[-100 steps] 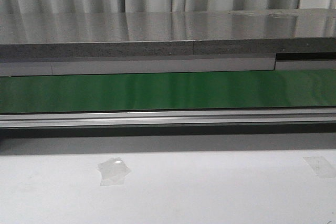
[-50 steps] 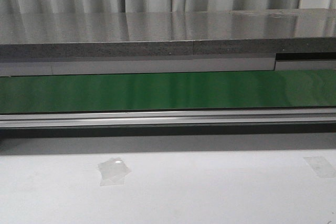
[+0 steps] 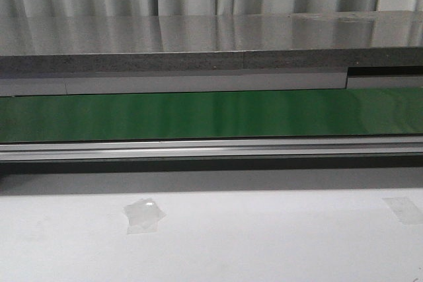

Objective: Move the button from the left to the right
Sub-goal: 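Close the left gripper on the button body and lift it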

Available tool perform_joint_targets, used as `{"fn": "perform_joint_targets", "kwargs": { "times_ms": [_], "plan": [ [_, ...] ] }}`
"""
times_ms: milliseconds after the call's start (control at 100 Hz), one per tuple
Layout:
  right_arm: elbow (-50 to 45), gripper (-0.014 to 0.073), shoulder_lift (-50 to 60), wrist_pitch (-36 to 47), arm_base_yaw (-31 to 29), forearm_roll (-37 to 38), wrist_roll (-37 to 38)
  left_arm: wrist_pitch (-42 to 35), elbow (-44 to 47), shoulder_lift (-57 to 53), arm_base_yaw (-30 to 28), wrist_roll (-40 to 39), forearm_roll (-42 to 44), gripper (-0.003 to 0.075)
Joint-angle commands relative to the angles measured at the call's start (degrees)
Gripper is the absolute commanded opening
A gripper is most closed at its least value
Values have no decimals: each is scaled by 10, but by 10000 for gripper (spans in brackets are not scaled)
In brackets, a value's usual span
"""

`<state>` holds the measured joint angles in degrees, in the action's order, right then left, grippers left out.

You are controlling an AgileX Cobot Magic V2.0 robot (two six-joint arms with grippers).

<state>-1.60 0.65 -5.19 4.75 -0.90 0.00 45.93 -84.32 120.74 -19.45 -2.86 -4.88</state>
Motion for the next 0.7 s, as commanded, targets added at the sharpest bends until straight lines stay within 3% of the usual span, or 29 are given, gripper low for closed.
{"fn": "perform_joint_targets", "kwargs": {
  "times_ms": [0,90,190,520,620,690],
  "plan": [
    [9,-67,10,46,-4,5,0,6,-10,-20,3,-5,-5,565],
    [9,-67,10,46,-4,5,0,4,-10,-20,3,-5,-5,551],
    [9,-67,10,46,-4,5,0,4,-10,-20,3,-5,-5,472],
    [9,-67,10,46,-4,5,0,5,-10,-20,3,0,-5,48],
    [9,-67,10,46,-4,5,0,7,-10,-22,3,11,-5,-20],
    [9,-67,10,46,-4,5,0,15,-14,-23,3,15,-5,-20]
  ]
}}
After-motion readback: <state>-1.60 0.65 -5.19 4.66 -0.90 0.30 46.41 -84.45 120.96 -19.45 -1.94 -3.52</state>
